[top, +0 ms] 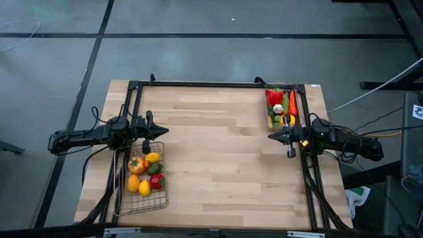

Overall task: Sort produce into baskets
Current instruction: Return to Home Position

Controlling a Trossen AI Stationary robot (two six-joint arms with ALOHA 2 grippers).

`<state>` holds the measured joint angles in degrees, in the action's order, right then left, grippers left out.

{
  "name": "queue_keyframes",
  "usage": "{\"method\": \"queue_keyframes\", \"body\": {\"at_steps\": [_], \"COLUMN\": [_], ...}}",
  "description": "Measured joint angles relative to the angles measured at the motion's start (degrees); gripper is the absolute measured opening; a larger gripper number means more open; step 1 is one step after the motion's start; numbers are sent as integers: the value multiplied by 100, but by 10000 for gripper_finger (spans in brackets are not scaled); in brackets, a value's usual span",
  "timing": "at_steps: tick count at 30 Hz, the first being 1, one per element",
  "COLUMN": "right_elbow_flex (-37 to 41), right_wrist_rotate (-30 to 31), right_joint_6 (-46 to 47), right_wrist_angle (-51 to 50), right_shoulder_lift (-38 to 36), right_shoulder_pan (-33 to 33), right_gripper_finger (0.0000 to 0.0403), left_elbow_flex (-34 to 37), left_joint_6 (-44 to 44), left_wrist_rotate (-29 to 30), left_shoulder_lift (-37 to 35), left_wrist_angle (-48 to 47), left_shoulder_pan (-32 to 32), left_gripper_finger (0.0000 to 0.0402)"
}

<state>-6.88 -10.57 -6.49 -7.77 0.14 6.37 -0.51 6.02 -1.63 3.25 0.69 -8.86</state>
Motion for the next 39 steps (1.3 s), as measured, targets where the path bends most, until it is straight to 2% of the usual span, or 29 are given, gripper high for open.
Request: {"method": "queue_keyframes", "body": {"at_steps": [5,25,39], "right_elbow_flex": [609,630,639], "right_wrist_rotate": [0,1004,990], "right_joint_6": [24,-99,-95], "right_wrist_angle": [1115,903,903], "right_shoulder_lift": [9,24,24], "right_shoulder_pan": [2,2,2], "right_gripper_finger": [12,12,12], "left_elbow_flex": [0,0,0], "left_joint_6": [0,-2,-2], "left_wrist_rotate": [0,0,0], "left_shoulder_lift": [0,0,2], "left_wrist_angle": [-1,0,-1], "left_shoulder_pan": [-1,0,-2], "left_gripper_finger": [10,10,10]}}
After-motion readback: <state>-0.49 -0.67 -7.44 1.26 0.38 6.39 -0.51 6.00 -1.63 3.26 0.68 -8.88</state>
